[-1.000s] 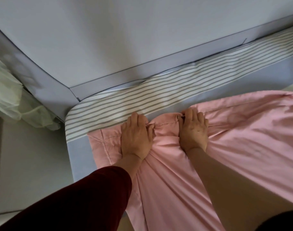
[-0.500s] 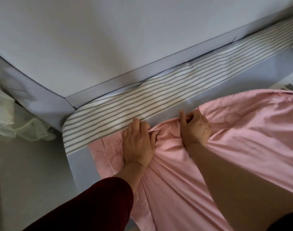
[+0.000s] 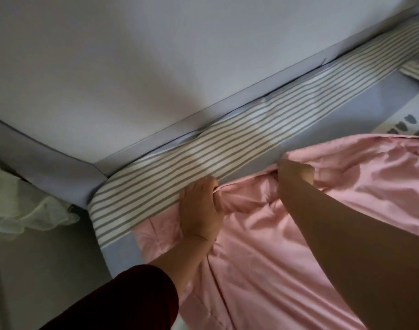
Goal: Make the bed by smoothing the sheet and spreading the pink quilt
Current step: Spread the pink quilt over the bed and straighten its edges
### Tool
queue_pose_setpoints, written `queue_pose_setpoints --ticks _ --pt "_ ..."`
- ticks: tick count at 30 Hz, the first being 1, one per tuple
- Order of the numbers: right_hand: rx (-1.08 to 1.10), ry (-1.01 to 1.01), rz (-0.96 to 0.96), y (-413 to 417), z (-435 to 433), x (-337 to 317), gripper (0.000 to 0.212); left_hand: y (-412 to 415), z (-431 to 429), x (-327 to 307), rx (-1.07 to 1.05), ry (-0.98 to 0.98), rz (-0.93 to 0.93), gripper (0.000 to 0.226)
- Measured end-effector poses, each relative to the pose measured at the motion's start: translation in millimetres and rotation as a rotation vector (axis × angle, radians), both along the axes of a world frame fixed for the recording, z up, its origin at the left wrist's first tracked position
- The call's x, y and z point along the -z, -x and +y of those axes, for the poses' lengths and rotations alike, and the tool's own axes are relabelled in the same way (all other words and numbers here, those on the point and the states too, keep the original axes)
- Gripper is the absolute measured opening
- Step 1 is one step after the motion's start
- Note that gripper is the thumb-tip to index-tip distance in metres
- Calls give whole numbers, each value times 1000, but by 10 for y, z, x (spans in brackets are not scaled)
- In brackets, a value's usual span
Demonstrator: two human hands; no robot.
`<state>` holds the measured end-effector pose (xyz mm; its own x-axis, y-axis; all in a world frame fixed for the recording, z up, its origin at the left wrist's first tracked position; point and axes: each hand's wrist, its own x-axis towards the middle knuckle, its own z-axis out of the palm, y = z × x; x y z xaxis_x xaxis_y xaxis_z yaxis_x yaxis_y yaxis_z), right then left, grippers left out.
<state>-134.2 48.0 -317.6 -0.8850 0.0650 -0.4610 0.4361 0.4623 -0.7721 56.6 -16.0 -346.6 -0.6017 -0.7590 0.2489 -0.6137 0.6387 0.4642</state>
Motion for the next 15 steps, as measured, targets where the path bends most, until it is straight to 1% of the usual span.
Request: queue_pose_setpoints --ticks 1,3,5,6,8,11,13,14,15 --pt "24 130 -30 -9 -80 -19 31 24 -116 -51 -51 -25 20 11" --pt "86 310 -41 -28 -364 -57 15 53 -409 -152 -194 -94 18 10" --pt "122 478 -63 -72 -687 -153 15 61 -664 -187 -270 -108 35 8" --pt "128 536 -73 -82 -808 -189 15 60 -732 -188 -258 -85 59 8" --pt "144 600 -78 -64 -1000 -235 14 64 -864 -209 -198 -41 127 14" --pt "104 677 -73 -65 -1259 -266 13 41 -1054 -205 -211 -67 190 20" --pt "80 679 -41 -31 -1385 -209 16 -2 -1096 -169 -227 -79 128 24" --pt "43 662 -34 -17 -1417 -148 15 -25 -1105 -150 -214 -75 93 23" --pt "-39 628 -32 -9 -1408 -84 16 -35 -1107 -149 -188 -66 65 20"
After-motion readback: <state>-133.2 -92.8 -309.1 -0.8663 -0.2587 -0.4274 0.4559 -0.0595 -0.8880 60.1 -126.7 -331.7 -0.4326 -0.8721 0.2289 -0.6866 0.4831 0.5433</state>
